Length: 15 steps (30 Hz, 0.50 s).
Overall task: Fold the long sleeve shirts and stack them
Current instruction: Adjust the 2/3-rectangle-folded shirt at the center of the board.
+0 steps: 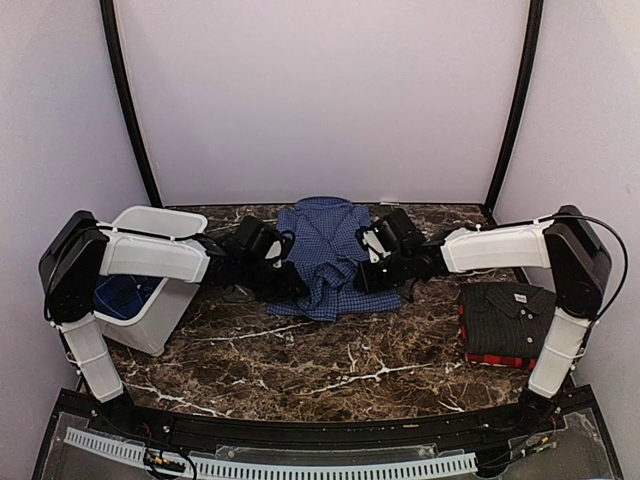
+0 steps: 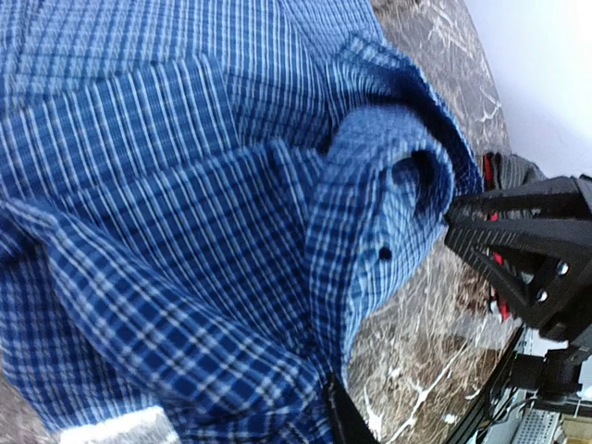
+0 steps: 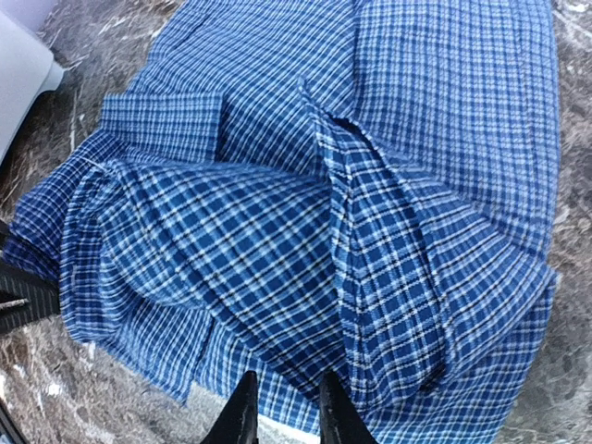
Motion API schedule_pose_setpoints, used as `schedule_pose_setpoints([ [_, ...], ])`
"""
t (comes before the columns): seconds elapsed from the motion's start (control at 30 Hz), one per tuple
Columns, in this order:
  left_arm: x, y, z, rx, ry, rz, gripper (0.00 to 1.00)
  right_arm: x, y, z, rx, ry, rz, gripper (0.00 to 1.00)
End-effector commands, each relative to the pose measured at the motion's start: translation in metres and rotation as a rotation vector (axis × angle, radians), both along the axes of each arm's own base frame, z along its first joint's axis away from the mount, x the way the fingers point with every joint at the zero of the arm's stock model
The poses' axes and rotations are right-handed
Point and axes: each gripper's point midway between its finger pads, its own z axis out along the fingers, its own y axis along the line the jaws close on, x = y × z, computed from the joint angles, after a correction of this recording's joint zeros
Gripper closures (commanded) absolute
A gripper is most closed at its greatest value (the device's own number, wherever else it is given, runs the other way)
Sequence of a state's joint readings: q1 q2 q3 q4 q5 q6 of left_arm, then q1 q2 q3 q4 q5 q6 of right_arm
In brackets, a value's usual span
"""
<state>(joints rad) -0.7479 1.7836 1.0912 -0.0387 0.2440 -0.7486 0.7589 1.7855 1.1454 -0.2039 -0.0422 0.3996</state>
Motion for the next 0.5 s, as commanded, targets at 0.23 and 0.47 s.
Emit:
schedule_pose_setpoints([
  [0.23,0.085,0.023,0.03,-0.112,-0.048,0.157,0.9,0.081,-0.021,0.019,-0.065,-0.109,-0.149,0.79],
  [0.47,0.134,0.022,0.037,-0.158,-0.064,0.232,0.93,0.13,-0.022,0.051,-0.066,-0.167,-0.184,0.76],
])
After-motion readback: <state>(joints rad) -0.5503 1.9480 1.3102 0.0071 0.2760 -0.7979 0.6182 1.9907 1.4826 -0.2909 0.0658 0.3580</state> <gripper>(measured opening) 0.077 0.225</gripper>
